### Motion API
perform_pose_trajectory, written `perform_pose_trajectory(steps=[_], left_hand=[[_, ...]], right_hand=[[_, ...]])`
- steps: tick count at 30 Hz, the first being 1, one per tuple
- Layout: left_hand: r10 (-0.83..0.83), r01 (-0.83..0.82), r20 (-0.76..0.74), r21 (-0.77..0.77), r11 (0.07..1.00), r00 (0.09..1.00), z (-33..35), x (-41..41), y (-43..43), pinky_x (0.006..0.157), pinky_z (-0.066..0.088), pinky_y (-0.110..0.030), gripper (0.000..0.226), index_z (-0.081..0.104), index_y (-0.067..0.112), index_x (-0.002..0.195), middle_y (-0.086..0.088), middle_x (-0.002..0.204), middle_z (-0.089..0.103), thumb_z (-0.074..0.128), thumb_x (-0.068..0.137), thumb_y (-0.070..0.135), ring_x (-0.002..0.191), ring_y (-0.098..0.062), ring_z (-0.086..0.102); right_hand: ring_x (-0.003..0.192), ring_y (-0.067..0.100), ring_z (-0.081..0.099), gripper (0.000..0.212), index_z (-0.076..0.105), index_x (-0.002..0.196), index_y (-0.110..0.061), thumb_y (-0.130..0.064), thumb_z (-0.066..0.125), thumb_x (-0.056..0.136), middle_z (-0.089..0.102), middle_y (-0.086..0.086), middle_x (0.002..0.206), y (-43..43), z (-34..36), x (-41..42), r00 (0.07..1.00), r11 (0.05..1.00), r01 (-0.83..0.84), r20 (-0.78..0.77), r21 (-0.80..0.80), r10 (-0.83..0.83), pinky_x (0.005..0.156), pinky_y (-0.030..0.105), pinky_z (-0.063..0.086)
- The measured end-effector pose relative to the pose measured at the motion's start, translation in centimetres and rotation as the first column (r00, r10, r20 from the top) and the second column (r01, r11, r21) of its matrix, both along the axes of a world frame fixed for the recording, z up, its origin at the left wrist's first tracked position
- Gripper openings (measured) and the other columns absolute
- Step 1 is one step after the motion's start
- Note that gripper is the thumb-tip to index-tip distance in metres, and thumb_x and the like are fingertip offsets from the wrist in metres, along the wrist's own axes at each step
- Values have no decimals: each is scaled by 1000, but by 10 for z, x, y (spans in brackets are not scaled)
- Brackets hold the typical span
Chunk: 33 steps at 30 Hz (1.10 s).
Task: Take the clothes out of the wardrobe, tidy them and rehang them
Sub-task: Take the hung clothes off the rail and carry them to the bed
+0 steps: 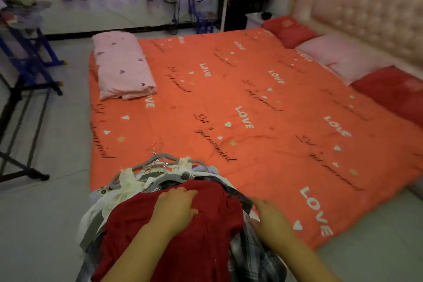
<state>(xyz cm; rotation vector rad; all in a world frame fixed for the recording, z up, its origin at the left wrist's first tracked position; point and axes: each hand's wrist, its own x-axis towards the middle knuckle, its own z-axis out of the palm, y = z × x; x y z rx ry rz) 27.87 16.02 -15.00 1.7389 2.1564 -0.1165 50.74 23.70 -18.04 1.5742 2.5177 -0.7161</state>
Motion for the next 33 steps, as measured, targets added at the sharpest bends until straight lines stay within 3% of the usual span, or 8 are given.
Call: perform_pose_trajectory(steps=[4,7,10,15,21,25,29,33], left_hand=[[-296,296,-8,42,954,955,21,52,-2,99,35,-38,56,34,29,141,0,138,45,52,90,44,125,-24,43],[-512,510,2,81,856,859,37,108,-11,97,38,-37,54,37,29,140,0,137,46,52,90,42,124,-24,45],[-709,706,-9,101,701,705,56,181,-31,95,40,-35,52,39,25,137,-2,133,49,52,90,41,121,-26,47],[-924,913,-39,172,369,381,91,322,-106,95,39,-34,53,42,26,135,-1,132,49,53,87,47,121,-24,47],[-1000,968,-8,250,-18,-17,123,457,-258,102,34,-34,59,31,28,143,2,142,41,49,91,49,126,-21,43],[-965,928,-21,271,-256,-261,135,519,-379,103,33,-33,59,31,26,143,3,142,40,48,91,49,126,-19,42],[-893,854,-16,287,-435,-449,141,569,-506,102,33,-30,60,29,25,144,3,143,39,48,91,49,126,-18,41],[-805,761,-22,312,-569,-593,148,607,-622,103,34,-31,61,28,25,144,3,143,39,48,92,48,127,-18,41]], right_hand=[[122,19,44,59,29,144,-29,-33,53,90,47,1,132,-66,32,66,961,957,269,40,109,-275,95,26,36],[123,19,44,61,27,145,-31,-33,54,90,48,0,134,-131,56,117,884,872,458,14,175,-467,98,26,36],[128,19,40,63,23,147,-30,-35,52,92,45,1,138,-208,81,170,759,740,637,-9,217,-651,105,26,31],[128,18,38,62,19,148,-30,-36,50,94,42,-1,140,-359,116,251,433,401,872,-60,281,-900,106,25,31],[129,18,36,57,25,146,-30,-39,49,95,40,-3,141,-563,137,309,-4,-24,957,-68,288,-998,106,25,31],[130,18,36,56,31,144,-29,-38,51,93,41,-2,140,-700,139,325,-239,-245,938,-55,245,-969,108,28,32],[126,16,42,48,39,140,-25,-30,51,94,44,-3,139,-826,139,333,-404,-410,889,-73,203,-912,105,27,35],[127,15,40,49,33,144,-27,-29,46,96,40,-2,142,-935,143,335,-517,-515,833,-45,204,-854,104,21,32]])
